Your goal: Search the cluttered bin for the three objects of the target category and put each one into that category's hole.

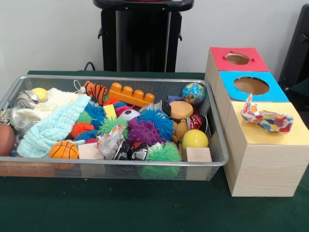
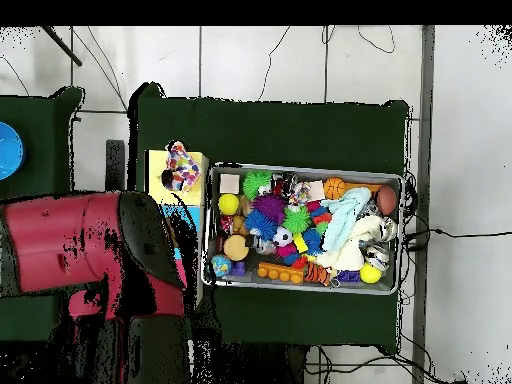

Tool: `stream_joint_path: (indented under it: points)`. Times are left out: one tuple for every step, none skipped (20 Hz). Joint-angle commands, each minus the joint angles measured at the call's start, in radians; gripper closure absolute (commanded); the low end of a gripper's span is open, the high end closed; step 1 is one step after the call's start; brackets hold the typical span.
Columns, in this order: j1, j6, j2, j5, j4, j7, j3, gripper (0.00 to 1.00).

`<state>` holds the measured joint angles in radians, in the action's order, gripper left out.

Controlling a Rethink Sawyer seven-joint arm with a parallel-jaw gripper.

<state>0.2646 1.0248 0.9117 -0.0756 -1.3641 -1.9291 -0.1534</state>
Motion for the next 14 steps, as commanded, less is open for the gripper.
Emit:
stream_joint_path:
  points:
    - [-0.004,0.161,-0.114,-0.035,0.23,-0.346,0.015,1.0]
    - [0.001,0.159,-0.125,-0.039,0.242,-0.352,0.015,1.0]
    - [0.001,0.16,-0.131,-0.052,0.242,-0.353,0.021,1.0]
    - [-0.006,0.162,-0.135,-0.073,0.236,-0.343,0.037,1.0]
    - [-0.019,0.145,-0.143,-0.088,0.233,-0.325,0.051,1.0]
    - [-0.03,0.136,-0.15,-0.103,0.231,-0.31,0.063,1.0]
    - [-0.043,0.13,-0.157,-0.11,0.234,-0.29,0.068,1.0]
    - [-0.053,0.124,-0.162,-0.114,0.236,-0.27,0.072,1.0]
    - [-0.061,0.12,-0.16,-0.116,0.231,-0.252,0.07,1.0]
    - [-0.068,0.121,-0.156,-0.121,0.222,-0.239,0.069,1.0]
    - [-0.072,0.119,-0.151,-0.118,0.217,-0.224,0.063,1.0]
    - [-0.076,0.118,-0.143,-0.121,0.206,-0.213,0.06,1.0]
    - [-0.081,0.116,-0.139,-0.124,0.196,-0.2,0.061,1.0]
    - [-0.083,0.1,-0.133,-0.127,0.178,-0.189,0.062,1.0]
